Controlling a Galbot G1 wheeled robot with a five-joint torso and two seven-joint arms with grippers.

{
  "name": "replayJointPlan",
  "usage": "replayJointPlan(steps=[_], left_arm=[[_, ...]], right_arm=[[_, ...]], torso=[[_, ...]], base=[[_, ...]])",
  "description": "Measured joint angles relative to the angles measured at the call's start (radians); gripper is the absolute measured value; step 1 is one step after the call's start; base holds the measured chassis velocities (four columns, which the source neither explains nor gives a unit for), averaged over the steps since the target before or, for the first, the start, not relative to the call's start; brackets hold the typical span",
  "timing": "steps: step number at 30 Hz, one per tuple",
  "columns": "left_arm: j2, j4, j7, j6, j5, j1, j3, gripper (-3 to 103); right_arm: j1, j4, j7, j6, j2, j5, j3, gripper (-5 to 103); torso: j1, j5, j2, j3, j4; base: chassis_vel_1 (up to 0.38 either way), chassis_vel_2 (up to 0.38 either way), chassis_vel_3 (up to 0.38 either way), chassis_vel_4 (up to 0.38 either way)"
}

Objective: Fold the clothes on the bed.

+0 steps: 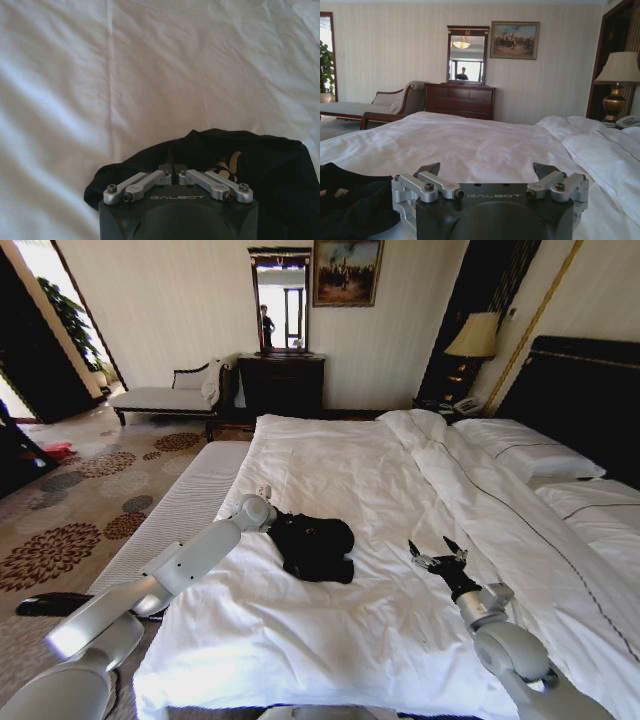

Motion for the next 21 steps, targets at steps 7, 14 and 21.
replayJointPlan(steps=[7, 14, 21], left_arm=[[0.043, -0.055, 0.124, -0.017, 0.255, 0.084, -0.038, 1], [0.06, -0.096, 0.201, -0.113, 0.461, 0.158, -0.062, 1], [0.067, -0.113, 0.254, -0.242, 0.597, 0.23, -0.084, 1]], right_arm=[[0.093, -0.051, 0.001, 0.003, -0.026, 0.0, -0.068, 100], [0.106, -0.056, 0.008, -0.002, -0.029, 0.003, -0.085, 100], [0.12, -0.061, 0.008, -0.001, -0.028, 0.005, -0.102, 100]], torso=[[0.0, 0.0, 0.0, 0.0, 0.0], [0.0, 0.0001, 0.0, 0.0, -0.0002], [0.0, 0.0001, 0.0, 0.0, -0.0002]], base=[[0.0, 0.0, 0.0, 0.0], [0.0, 0.0, 0.0, 0.0], [0.0, 0.0, 0.0, 0.0]])
